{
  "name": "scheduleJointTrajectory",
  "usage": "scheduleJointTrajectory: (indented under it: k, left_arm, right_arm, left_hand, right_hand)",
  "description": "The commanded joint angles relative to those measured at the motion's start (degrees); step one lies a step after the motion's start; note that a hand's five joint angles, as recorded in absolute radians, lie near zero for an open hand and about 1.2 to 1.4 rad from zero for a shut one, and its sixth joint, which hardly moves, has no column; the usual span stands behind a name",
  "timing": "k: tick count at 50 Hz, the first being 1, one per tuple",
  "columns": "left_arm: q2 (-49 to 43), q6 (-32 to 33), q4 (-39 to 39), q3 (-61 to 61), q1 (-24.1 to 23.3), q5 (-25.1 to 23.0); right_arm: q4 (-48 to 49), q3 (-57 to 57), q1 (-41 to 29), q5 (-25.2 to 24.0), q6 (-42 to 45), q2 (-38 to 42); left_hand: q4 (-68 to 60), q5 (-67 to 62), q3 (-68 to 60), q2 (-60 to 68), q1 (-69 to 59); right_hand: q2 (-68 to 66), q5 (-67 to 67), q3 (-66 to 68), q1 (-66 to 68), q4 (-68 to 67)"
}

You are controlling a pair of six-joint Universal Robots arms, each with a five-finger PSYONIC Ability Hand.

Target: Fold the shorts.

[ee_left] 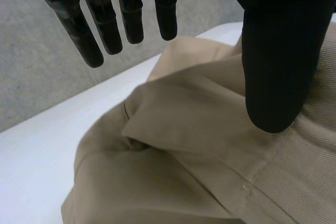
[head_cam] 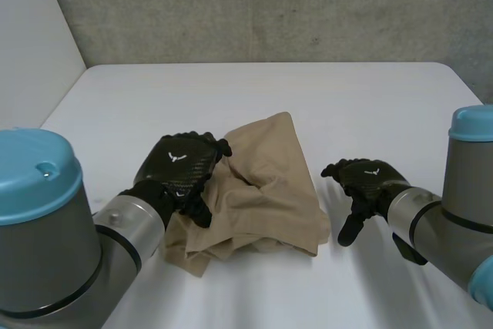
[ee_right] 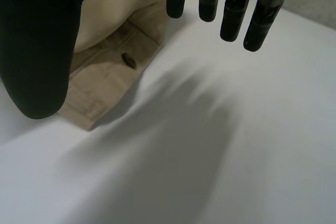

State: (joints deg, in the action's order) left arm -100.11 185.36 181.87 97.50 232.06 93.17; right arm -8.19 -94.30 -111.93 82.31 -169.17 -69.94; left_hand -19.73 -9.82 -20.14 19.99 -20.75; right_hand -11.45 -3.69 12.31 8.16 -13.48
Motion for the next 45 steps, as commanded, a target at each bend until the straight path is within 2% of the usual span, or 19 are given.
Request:
scheduleJointTrajectory:
  k: [1,4,7,9,12,15,20,25,30,36,40,45]
  left_arm:
    - [-3.7,0.2,-0.1,-0.7,-0.2,-0.1]
    - [-4.3,0.1,0.1,-1.2,-0.6,-0.1]
    - [-4.6,0.0,0.2,-1.7,-0.6,-0.1]
    - [-4.6,0.0,0.3,-2.1,-0.6,-0.1]
    - [-4.4,0.0,0.4,-2.5,-0.6,-0.1]
    - [-4.1,-0.2,0.4,-3.2,-0.3,0.0]
    - [-3.9,-0.4,0.3,-4.4,0.1,0.2]
    - [-2.9,-0.5,0.3,-5.7,1.3,0.3]
    - [-1.1,-0.5,1.7,-7.3,4.8,0.3]
    - [-2.0,-0.4,8.1,-10.6,15.2,0.9]
    - [-9.9,0.4,12.2,-15.4,21.8,3.8]
    - [-20.0,1.8,13.5,-22.7,25.7,9.7]
  right_arm:
    - [0.3,0.7,-0.3,0.1,-1.5,3.9]
    - [1.6,0.8,-0.5,0.4,-1.6,5.0]
    - [2.8,0.7,-1.3,0.5,-1.7,5.4]
    - [4.1,0.8,-2.7,0.4,-2.7,5.5]
    - [5.5,1.0,-3.7,0.2,-5.3,5.5]
    - [6.6,1.1,-4.9,0.0,-8.1,5.4]
    - [7.5,1.2,-8.4,0.0,-9.9,5.9]
    - [7.7,1.7,-9.7,0.0,-10.0,6.7]
    - [8.3,1.6,-9.5,0.0,-10.0,6.0]
    - [8.4,1.0,-9.0,0.1,-9.8,4.5]
    - [8.4,0.7,-9.5,0.0,-9.5,3.8]
    - [8.8,1.3,-10.7,0.2,-9.4,3.8]
  left_hand:
    - [-8.3,-8.2,-7.9,8.0,-7.3]
    - [-15.4,-15.3,-14.9,15.1,-14.3]
    - [-36.2,-36.1,-35.8,35.9,-35.2]
    - [-50.0,-49.9,-49.5,49.7,-48.9]
    - [-59.3,-59.2,-58.8,59.0,-58.2]
    - [-60.3,-60.2,-59.9,60.0,-59.3]
    - [-60.3,-60.2,-59.9,60.0,-59.3]
    - [-60.3,-60.2,-59.9,60.0,-59.3]
    - [-60.3,-60.2,-59.9,60.0,-59.3]
    - [-60.3,-60.2,-59.9,60.0,-59.3]
    - [-60.3,-60.2,-59.9,60.0,-59.3]
    - [-60.3,-60.2,-59.9,60.0,-59.3]
  right_hand:
    - [-2.0,0.2,1.1,5.3,0.0]
    - [-2.2,0.1,1.3,5.5,-0.1]
    - [-4.0,-1.8,3.1,7.3,-2.0]
    - [-10.4,-8.1,9.5,13.7,-8.4]
    - [-25.8,-23.6,25.0,29.1,-23.8]
    - [-35.8,-33.5,34.9,39.1,-33.7]
    - [-44.4,-42.1,43.5,47.7,-42.3]
    - [-68.5,-66.3,67.7,71.8,-66.5]
    - [-68.5,-66.3,67.7,71.8,-66.5]
    - [-68.5,-66.3,67.7,71.8,-66.5]
    - [-68.5,-66.3,67.7,71.8,-66.5]
    - [-68.5,-66.3,67.7,71.8,-66.5]
